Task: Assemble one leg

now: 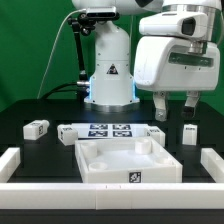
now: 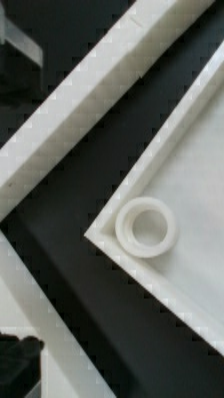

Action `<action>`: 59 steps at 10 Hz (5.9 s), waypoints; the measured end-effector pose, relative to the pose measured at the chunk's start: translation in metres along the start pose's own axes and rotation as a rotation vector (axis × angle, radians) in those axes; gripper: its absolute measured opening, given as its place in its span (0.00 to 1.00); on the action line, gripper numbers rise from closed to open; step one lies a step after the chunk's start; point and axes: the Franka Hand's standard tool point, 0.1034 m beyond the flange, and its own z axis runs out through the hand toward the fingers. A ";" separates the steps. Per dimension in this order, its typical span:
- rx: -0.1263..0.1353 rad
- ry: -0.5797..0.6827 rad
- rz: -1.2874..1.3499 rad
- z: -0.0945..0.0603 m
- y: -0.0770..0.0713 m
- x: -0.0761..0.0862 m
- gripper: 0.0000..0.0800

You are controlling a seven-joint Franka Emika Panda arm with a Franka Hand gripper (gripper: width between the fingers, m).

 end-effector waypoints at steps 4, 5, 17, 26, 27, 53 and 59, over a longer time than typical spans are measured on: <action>-0.002 0.008 0.002 0.000 0.001 0.001 0.81; -0.002 0.008 0.001 0.000 0.001 0.001 0.81; 0.021 -0.002 -0.402 0.022 -0.002 -0.034 0.81; 0.080 -0.036 -0.782 0.037 -0.004 -0.064 0.81; 0.079 -0.034 -0.800 0.037 -0.004 -0.065 0.81; 0.192 -0.053 -0.772 0.092 -0.038 -0.145 0.08; 0.187 -0.036 -0.745 0.089 -0.061 -0.113 0.09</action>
Offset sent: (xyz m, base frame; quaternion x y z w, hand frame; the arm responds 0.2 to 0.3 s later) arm 0.0000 0.0000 0.0000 0.0000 0.0000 0.0000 1.0000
